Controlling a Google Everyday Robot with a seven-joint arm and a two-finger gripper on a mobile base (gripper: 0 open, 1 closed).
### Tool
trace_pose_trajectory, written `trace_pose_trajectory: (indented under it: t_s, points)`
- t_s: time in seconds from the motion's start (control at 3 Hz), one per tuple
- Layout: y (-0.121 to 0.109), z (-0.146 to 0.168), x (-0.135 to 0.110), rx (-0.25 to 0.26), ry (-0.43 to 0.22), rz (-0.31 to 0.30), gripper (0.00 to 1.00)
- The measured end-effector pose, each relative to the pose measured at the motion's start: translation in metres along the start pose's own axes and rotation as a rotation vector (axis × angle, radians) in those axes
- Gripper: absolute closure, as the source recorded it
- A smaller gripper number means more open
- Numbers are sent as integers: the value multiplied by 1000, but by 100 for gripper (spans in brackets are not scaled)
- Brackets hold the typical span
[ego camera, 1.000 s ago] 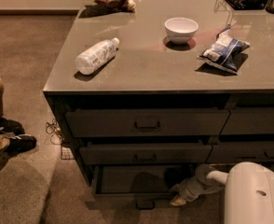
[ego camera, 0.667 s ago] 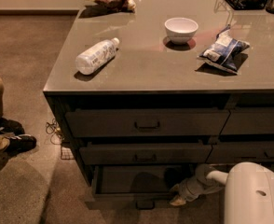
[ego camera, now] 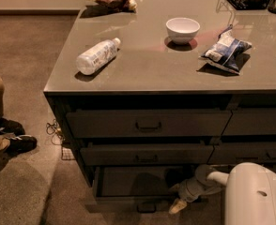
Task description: Open bottom drawer
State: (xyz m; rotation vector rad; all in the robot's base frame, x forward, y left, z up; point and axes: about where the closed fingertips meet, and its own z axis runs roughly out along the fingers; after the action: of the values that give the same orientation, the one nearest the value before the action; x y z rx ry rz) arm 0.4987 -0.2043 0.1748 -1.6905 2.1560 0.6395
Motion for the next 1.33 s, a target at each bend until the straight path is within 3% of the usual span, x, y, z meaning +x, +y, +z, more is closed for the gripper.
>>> trace_pose_trajectory:
  t_s: [0.67,1.33]
  points:
    - [9,2,0,-3,5,-15,0]
    - [36,6,9,-30,12,-3,46]
